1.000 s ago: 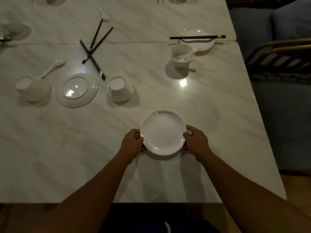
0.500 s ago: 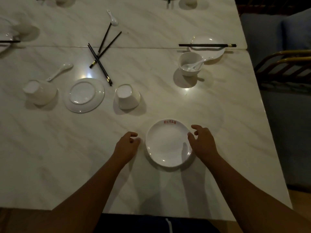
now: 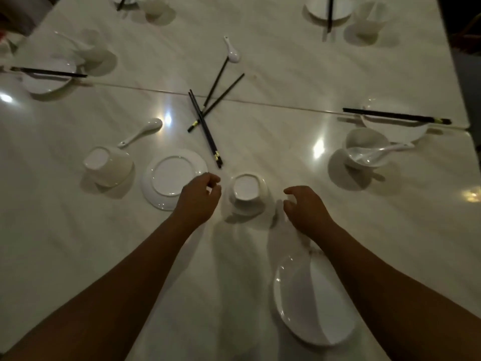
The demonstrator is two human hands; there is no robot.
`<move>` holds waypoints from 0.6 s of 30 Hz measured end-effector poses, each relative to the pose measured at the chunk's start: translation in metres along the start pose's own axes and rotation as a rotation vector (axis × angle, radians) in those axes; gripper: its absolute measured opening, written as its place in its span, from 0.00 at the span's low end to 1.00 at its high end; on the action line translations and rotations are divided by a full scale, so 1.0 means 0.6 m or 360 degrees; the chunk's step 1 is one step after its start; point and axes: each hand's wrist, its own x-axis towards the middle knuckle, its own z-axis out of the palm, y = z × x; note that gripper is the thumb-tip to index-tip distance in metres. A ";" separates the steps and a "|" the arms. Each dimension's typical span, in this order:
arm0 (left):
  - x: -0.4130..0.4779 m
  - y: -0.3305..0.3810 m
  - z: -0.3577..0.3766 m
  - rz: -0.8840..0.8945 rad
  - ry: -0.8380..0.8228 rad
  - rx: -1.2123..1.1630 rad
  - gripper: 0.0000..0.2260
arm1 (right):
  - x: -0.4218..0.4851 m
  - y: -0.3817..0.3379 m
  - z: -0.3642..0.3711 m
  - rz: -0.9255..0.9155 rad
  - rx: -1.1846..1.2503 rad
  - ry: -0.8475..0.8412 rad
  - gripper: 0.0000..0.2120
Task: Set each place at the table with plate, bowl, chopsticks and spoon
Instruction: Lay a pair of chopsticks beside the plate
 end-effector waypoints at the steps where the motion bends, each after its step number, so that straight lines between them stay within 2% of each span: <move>1: 0.029 0.002 -0.006 0.0041 0.0016 0.0048 0.11 | 0.023 -0.007 0.002 -0.0008 -0.0053 -0.0007 0.17; 4: 0.117 0.006 -0.016 0.0085 0.0000 0.0171 0.10 | 0.072 -0.024 0.002 0.0097 -0.0151 -0.0004 0.18; 7: 0.195 0.011 -0.018 -0.0011 -0.0101 0.0295 0.11 | 0.112 -0.036 0.003 0.0247 -0.0196 -0.0001 0.18; 10: 0.256 0.011 -0.022 -0.0100 -0.0142 0.0320 0.06 | 0.142 -0.040 0.005 0.0230 -0.0178 0.0045 0.17; 13: 0.298 -0.003 -0.024 -0.0177 -0.0127 0.0333 0.17 | 0.164 -0.042 0.006 0.0226 -0.0122 0.0073 0.16; 16: 0.320 -0.020 -0.022 -0.0275 -0.0100 0.0232 0.10 | 0.188 -0.053 0.008 0.0177 -0.0059 0.0107 0.15; 18: 0.332 -0.031 -0.019 -0.0321 -0.0070 0.0171 0.12 | 0.206 -0.066 0.010 0.0147 -0.0011 0.0114 0.15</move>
